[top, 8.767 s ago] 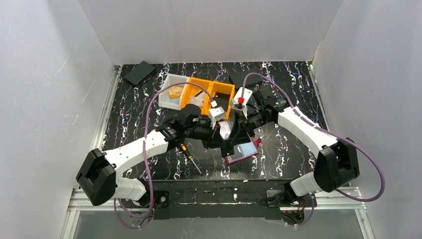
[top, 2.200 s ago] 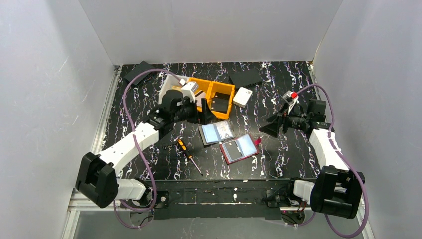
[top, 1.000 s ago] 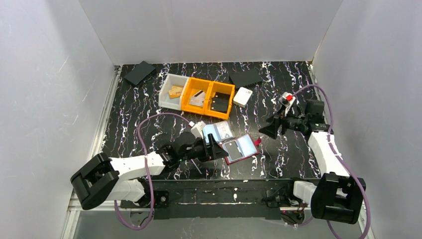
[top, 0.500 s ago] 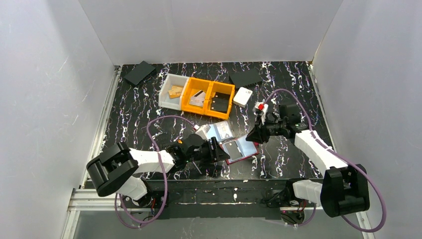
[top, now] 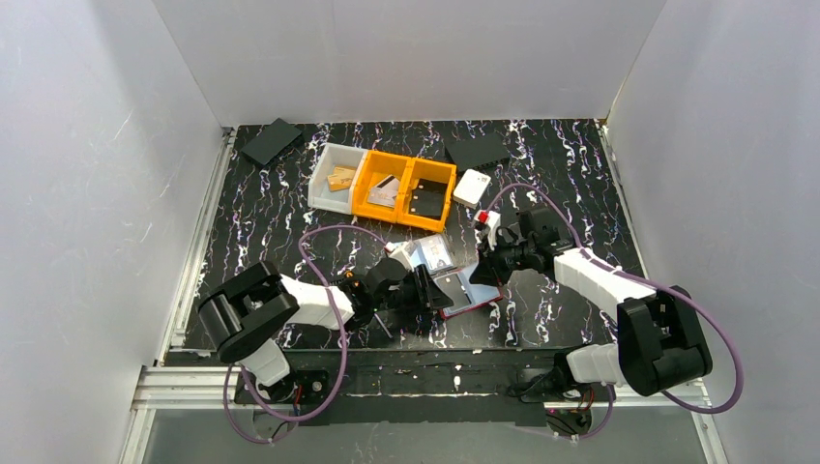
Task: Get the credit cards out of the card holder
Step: Pick up the card holder from the center of the board.
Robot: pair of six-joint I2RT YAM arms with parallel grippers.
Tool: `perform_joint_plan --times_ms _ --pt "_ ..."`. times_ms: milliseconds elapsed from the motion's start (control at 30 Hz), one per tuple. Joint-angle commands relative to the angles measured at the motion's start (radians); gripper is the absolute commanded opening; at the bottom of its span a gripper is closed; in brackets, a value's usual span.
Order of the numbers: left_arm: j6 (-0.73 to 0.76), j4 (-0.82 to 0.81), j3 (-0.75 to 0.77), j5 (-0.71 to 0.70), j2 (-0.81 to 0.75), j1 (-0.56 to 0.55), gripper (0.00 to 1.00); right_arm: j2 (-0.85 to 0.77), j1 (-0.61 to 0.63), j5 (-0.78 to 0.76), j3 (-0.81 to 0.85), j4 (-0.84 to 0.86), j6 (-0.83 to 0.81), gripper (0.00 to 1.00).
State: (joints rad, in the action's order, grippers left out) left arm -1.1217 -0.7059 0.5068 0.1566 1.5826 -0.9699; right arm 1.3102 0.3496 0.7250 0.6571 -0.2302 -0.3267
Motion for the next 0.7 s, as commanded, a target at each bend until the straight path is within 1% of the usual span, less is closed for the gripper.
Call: perform_joint_plan --times_ms 0,333,667 --pt "-0.030 -0.017 0.032 -0.023 0.034 -0.004 0.35 0.002 0.009 -0.007 0.003 0.048 0.028 0.19" --pt "-0.067 -0.032 0.046 -0.015 0.074 -0.005 0.36 0.049 0.027 0.002 0.034 0.013 0.035 0.24" --pt "-0.094 -0.048 0.057 -0.011 0.111 -0.004 0.38 0.054 0.032 -0.007 0.038 0.008 0.034 0.27"
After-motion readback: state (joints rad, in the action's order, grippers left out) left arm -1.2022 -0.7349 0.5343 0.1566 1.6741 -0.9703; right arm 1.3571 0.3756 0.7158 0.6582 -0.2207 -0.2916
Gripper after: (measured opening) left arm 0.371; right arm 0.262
